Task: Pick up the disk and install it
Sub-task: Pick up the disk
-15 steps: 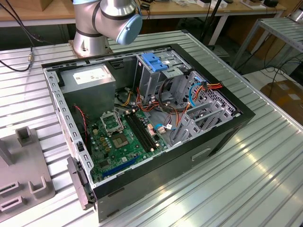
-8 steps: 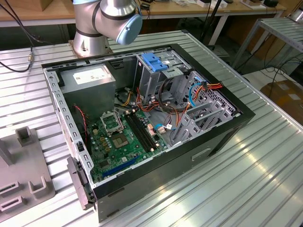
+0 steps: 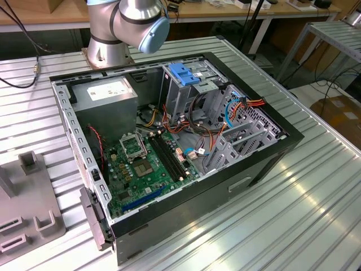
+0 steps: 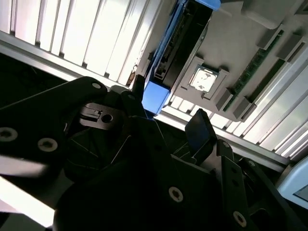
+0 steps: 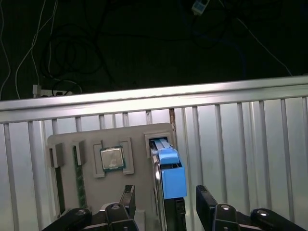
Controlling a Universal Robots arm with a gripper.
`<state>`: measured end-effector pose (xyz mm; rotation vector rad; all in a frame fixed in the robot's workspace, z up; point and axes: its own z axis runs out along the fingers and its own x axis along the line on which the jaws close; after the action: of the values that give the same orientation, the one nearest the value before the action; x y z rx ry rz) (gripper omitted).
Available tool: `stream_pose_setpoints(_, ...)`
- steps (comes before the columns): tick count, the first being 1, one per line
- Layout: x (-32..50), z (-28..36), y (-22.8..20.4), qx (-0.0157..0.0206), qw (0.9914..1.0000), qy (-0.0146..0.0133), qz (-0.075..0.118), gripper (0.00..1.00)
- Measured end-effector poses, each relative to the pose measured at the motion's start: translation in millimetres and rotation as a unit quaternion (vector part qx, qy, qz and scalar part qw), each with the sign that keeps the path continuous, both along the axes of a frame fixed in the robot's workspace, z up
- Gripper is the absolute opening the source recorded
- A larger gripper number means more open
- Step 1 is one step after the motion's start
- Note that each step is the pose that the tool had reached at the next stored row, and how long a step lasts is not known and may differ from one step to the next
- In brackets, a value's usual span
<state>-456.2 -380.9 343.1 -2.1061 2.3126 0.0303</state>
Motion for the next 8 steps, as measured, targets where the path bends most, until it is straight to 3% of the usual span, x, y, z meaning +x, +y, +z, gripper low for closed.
stream_pose_setpoints(2, -5.3, -19.5, 0.0, 0.0001, 0.99990, -0.0001, 0.014, 0.62)
stream_pose_setpoints(3, -6.5, -29.4, 0.1, 0.0000, 0.99924, 0.0000, 0.039, 0.62)
stream_pose_setpoints(4, -6.5, -36.2, 4.1, 0.0001, 0.99903, 0.0000, 0.044, 0.62)
stream_pose_setpoints(8, -6.7, -39.7, 4.5, 0.0001, 0.99901, 0.0000, 0.044, 0.60)
